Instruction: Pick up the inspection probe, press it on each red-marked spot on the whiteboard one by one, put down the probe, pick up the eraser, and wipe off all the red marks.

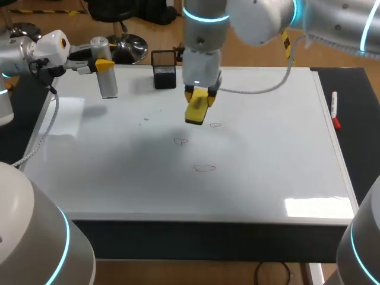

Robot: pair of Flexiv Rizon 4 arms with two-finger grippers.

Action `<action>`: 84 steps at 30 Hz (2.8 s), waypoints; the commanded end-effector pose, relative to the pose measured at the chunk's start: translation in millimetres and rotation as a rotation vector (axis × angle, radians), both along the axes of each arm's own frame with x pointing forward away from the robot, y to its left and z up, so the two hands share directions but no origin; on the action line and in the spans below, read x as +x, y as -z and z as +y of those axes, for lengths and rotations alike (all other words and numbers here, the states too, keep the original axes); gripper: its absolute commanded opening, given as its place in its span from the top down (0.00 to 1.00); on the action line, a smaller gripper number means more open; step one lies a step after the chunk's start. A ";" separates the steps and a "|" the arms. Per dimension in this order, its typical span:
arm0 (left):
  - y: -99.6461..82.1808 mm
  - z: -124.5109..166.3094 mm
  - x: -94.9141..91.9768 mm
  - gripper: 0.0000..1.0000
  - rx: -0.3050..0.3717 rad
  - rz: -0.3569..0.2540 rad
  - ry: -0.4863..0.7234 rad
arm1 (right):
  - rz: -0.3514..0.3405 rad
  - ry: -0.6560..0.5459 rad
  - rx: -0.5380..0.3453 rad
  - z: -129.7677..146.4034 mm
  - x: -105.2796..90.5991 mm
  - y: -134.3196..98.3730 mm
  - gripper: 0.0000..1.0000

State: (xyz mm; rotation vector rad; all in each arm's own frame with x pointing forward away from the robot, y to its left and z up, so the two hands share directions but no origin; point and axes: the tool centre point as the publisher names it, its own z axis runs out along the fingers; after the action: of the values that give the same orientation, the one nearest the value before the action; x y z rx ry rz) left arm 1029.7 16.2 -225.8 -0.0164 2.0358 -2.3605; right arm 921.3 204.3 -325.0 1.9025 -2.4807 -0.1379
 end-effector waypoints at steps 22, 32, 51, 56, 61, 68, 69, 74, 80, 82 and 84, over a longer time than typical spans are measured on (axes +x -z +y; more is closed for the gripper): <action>-2.1 -1.1 -2.1 1.00 0.003 -0.001 -0.007 | -0.017 -0.039 -0.044 53.0 -22.2 63.2 1.00; -2.1 -1.1 -2.1 1.00 0.003 -0.001 -0.007 | -0.070 -0.049 -0.052 63.3 -24.7 76.2 1.00; -2.1 -1.1 -2.1 1.00 0.003 -0.001 -0.007 | -0.079 -0.087 -0.021 68.1 -25.0 93.7 1.00; -2.1 -1.1 -2.1 1.00 0.003 -0.001 -0.007 | -0.062 -0.109 -0.013 68.3 -25.3 100.6 1.00; -2.1 -1.1 -2.1 1.00 0.003 -0.001 -0.007 | -0.043 -0.116 -0.012 66.0 -27.0 110.0 1.00; -2.1 -1.1 -2.1 1.00 0.003 -0.001 -0.007 | -0.018 -0.113 -0.017 59.4 -29.3 121.0 1.00; -2.1 -1.1 -2.1 1.00 0.003 -0.001 -0.007 | -0.016 -0.111 -0.019 57.8 -29.6 122.8 1.00; -2.1 -1.1 -2.1 1.00 0.003 -0.001 -0.007 | -0.007 -0.097 -0.028 47.6 -31.9 127.0 1.00; -2.1 -1.1 -2.1 1.00 0.003 -0.001 -0.007 | -0.001 -0.076 -0.040 34.4 -34.3 129.4 1.00; -2.1 -1.1 -2.1 1.00 0.003 -0.001 -0.007 | 0.001 -0.069 -0.044 29.6 -35.2 129.9 1.00; -2.1 -1.1 -2.1 1.00 0.003 -0.001 -0.007 | 0.003 -0.062 -0.048 24.6 -36.0 130.6 1.00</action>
State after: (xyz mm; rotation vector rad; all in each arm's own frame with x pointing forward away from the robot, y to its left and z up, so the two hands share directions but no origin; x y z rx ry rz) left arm 1029.7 16.2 -225.7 -0.0165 2.0359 -2.3604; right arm 888.6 243.0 -435.0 1.9505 -2.3916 -0.0806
